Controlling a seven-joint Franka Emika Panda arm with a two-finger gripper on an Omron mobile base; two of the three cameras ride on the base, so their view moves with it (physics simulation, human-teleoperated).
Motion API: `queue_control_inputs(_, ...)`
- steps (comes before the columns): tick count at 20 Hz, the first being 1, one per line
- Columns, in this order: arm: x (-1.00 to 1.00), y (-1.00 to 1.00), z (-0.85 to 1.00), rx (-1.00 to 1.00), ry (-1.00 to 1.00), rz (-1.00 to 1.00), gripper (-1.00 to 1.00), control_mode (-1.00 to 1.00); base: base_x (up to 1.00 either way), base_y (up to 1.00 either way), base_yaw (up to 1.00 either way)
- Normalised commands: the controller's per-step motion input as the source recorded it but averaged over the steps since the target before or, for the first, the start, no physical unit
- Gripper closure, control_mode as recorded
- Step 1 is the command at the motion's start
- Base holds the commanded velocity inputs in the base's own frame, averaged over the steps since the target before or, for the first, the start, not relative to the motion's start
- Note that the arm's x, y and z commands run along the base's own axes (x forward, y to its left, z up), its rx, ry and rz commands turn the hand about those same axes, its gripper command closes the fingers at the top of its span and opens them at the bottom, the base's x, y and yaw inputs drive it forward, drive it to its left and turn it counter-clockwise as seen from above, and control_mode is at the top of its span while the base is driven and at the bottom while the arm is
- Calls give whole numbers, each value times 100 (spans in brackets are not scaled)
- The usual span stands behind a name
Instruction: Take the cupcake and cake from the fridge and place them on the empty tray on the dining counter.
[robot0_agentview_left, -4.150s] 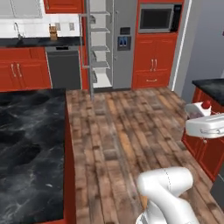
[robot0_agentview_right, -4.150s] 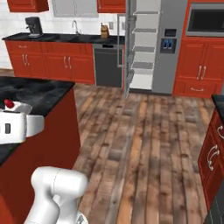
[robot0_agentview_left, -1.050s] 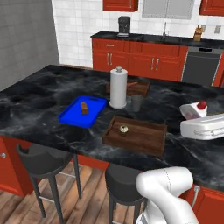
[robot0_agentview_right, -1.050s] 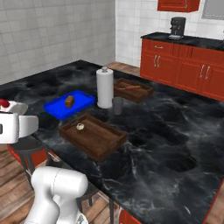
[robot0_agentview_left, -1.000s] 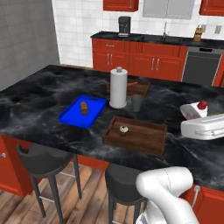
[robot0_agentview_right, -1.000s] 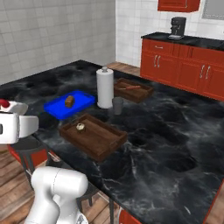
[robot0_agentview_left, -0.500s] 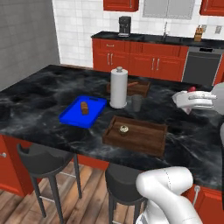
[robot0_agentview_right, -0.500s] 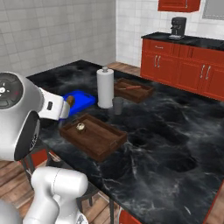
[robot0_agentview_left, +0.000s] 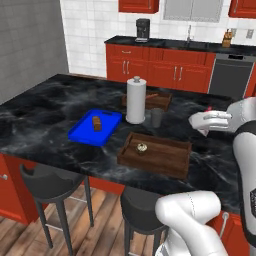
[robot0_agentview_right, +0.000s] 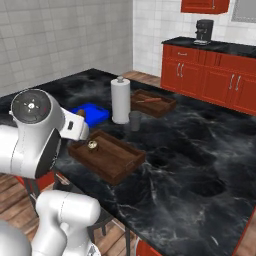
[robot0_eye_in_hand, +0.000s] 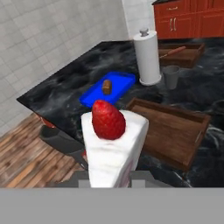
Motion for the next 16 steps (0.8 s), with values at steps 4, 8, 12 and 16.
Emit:
queue_control_inputs(4, 21, 0, -51, 0, 7, 0, 100, -100, 0, 0, 0)
queue_control_inputs(8, 30, 0, -35, 0, 4, 0, 100, -100, 0, 0, 0)
queue_control_inputs(12, 29, 0, -37, 0, 8, 0, 100, -100, 0, 0, 0)
queue_control_inputs(16, 25, -6, -43, 0, 11, 0, 100, -100, 0, 0, 0)
